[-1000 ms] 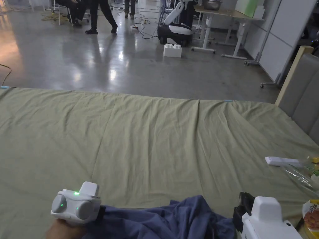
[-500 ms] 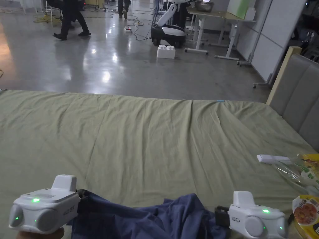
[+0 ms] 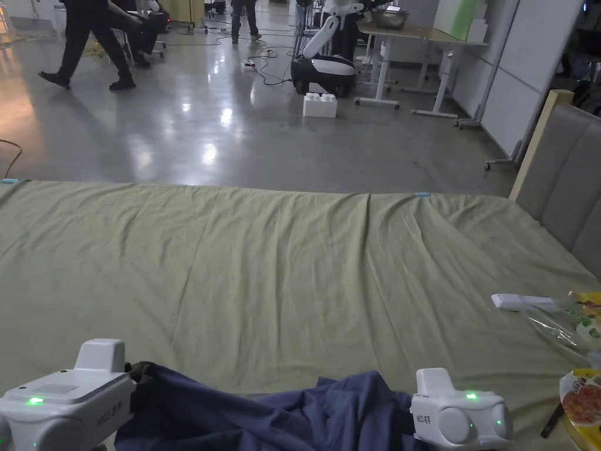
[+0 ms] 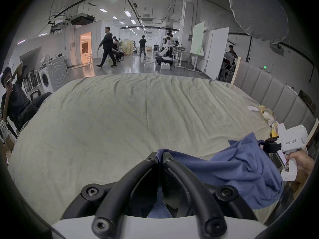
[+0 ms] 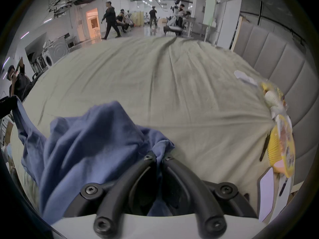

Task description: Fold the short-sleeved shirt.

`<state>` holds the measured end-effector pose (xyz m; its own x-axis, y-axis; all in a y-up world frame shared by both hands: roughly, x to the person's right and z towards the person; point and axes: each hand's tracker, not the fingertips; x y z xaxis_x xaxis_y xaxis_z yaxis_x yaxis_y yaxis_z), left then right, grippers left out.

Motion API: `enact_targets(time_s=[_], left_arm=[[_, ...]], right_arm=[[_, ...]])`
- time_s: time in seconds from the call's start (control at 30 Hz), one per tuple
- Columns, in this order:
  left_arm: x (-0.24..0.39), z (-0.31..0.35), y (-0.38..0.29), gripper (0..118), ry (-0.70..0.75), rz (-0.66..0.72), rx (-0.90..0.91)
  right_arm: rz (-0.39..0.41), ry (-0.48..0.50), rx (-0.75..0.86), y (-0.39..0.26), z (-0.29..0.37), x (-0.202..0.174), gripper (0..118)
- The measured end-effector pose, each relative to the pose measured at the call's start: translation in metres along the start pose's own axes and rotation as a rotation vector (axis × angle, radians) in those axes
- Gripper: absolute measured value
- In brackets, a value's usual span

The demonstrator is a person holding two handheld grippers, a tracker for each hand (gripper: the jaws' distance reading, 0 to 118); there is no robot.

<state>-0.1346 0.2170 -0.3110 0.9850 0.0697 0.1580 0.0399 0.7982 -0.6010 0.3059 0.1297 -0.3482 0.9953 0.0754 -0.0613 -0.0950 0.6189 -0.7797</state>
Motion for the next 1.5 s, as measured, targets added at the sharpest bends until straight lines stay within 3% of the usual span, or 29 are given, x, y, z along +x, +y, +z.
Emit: enact_targets(time_s=[0.27, 0.6, 1.03, 1.5], left_arm=[[-0.022, 0.04, 0.059, 4, 0.021, -0.001, 0.156], [-0.079, 0.11, 0.147, 4, 0.129, 0.008, 0.341], [-0.154, 0.149, 0.23, 4, 0.267, 0.088, 0.418], [-0.166, 0.132, 0.277, 4, 0.312, 0.095, 0.431]], right_arm=[[-0.004, -0.049, 0.304, 0.052, 0.093, 0.007, 5], [-0.009, -0.123, 0.553, 0.131, 0.192, 0.03, 5], [-0.027, -0.191, 0.696, 0.224, 0.258, 0.05, 5], [0.015, -0.24, 0.764, 0.295, 0.262, 0.043, 5]])
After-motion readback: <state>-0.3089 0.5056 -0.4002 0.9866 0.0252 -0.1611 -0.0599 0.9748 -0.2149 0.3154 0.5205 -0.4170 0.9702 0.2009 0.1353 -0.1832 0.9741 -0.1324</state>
